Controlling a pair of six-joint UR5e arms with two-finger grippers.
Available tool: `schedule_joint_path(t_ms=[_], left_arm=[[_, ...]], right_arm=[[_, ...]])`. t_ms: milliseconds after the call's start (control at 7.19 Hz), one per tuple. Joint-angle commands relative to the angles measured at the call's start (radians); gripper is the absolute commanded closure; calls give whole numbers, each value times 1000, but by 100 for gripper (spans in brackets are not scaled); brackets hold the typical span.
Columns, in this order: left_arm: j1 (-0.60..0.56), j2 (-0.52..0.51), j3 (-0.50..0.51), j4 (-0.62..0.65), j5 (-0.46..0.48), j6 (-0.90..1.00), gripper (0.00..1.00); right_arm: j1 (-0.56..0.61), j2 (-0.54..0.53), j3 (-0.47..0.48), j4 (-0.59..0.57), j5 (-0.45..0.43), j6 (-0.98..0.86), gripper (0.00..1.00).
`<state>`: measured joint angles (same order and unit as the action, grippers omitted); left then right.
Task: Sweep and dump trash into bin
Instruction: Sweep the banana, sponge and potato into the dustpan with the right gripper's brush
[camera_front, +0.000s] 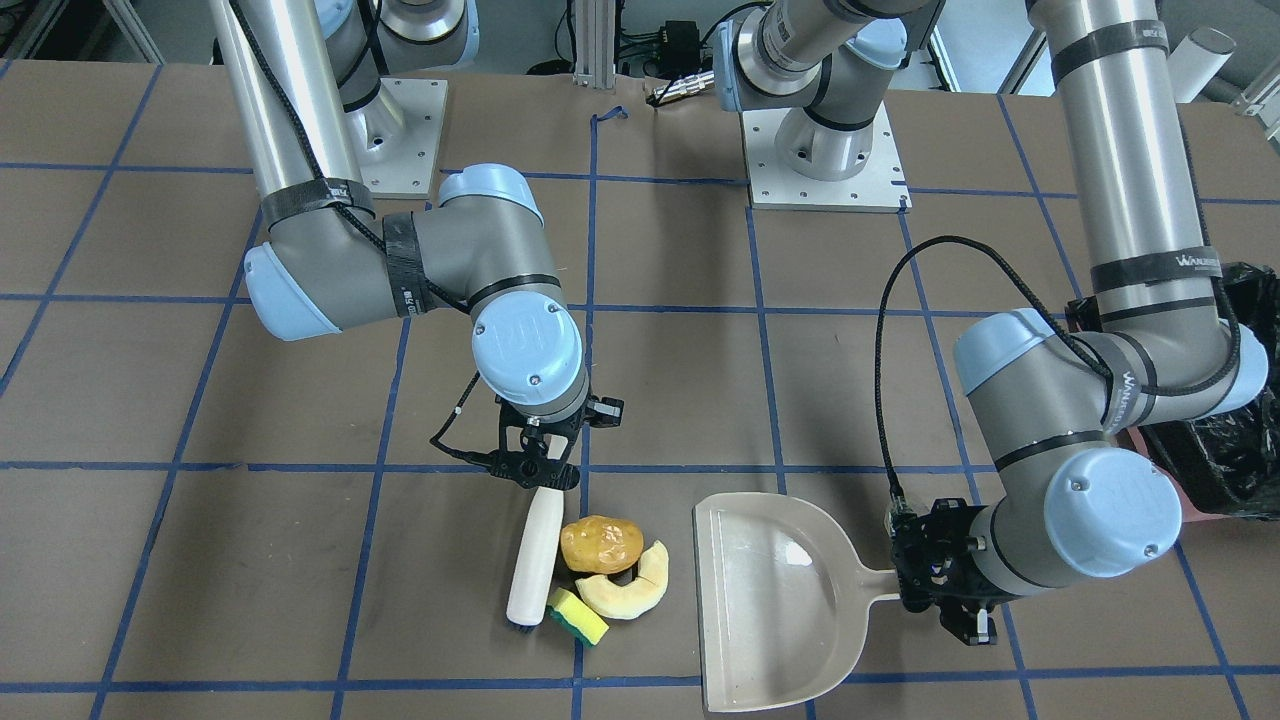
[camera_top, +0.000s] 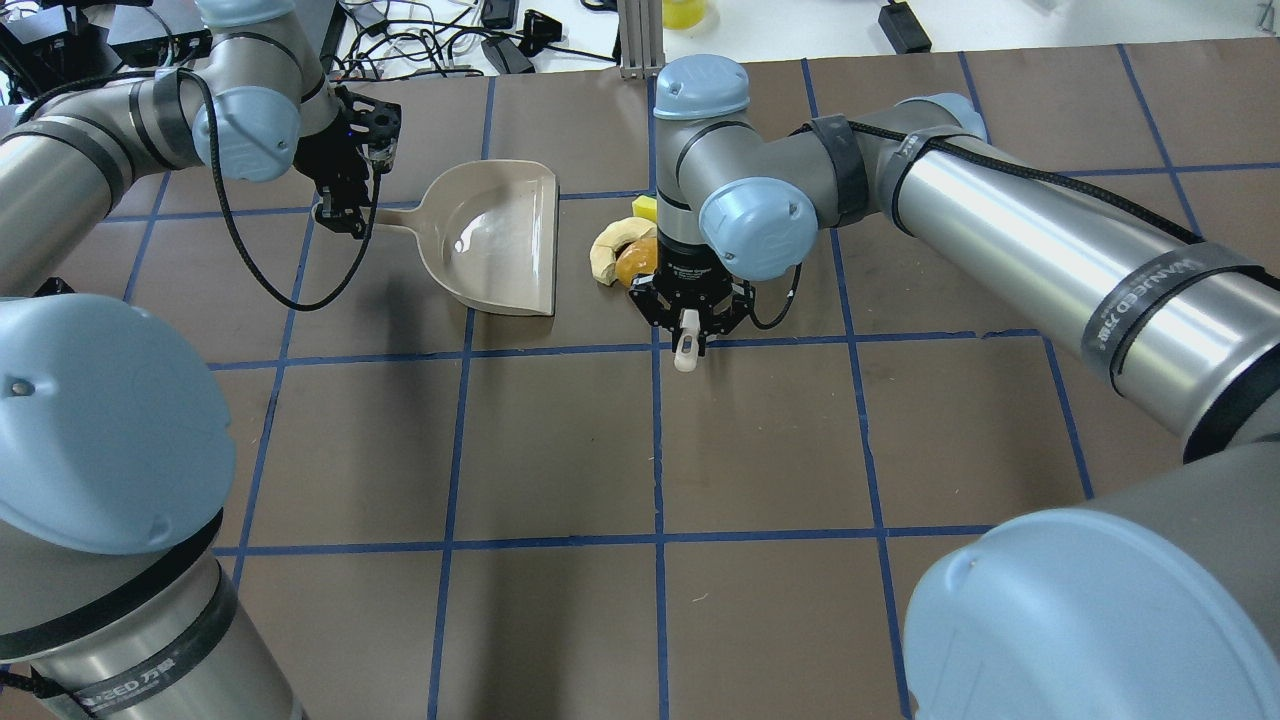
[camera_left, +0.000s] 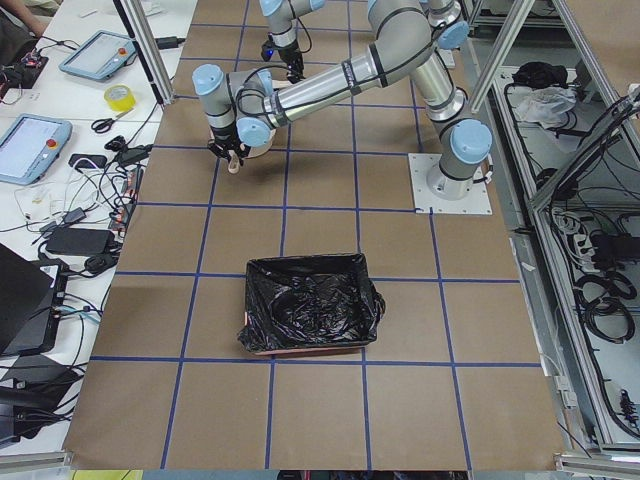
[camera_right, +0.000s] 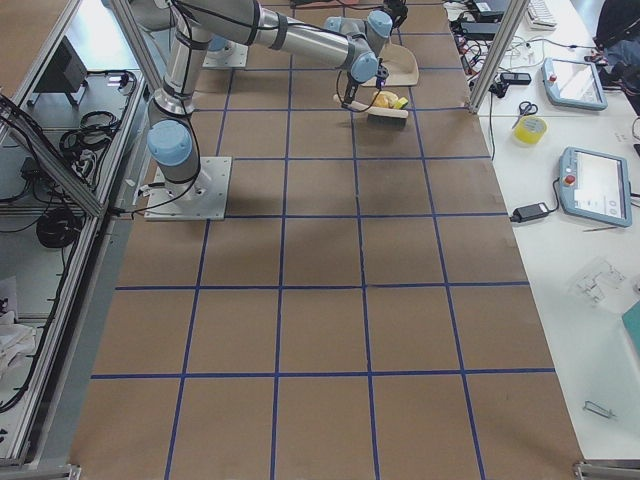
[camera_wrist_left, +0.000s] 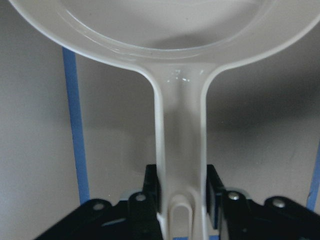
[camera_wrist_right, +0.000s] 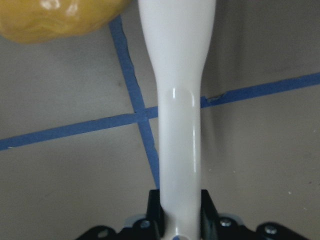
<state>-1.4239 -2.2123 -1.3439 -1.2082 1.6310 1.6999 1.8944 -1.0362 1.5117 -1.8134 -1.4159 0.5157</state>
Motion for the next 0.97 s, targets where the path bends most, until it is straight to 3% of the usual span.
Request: schedule_joint_path(t_ms=[0, 418, 835], left_arm=[[-1, -4, 0, 1, -2, -12, 79], [-1, 3, 3, 1, 0, -14, 79], [-9, 2, 2, 1, 0, -16, 79]], right_arm=[[24, 22, -42, -3, 47, 18, 83], [72, 68, -106, 2, 51, 33, 83], [112, 97, -169, -3, 143, 37, 83]])
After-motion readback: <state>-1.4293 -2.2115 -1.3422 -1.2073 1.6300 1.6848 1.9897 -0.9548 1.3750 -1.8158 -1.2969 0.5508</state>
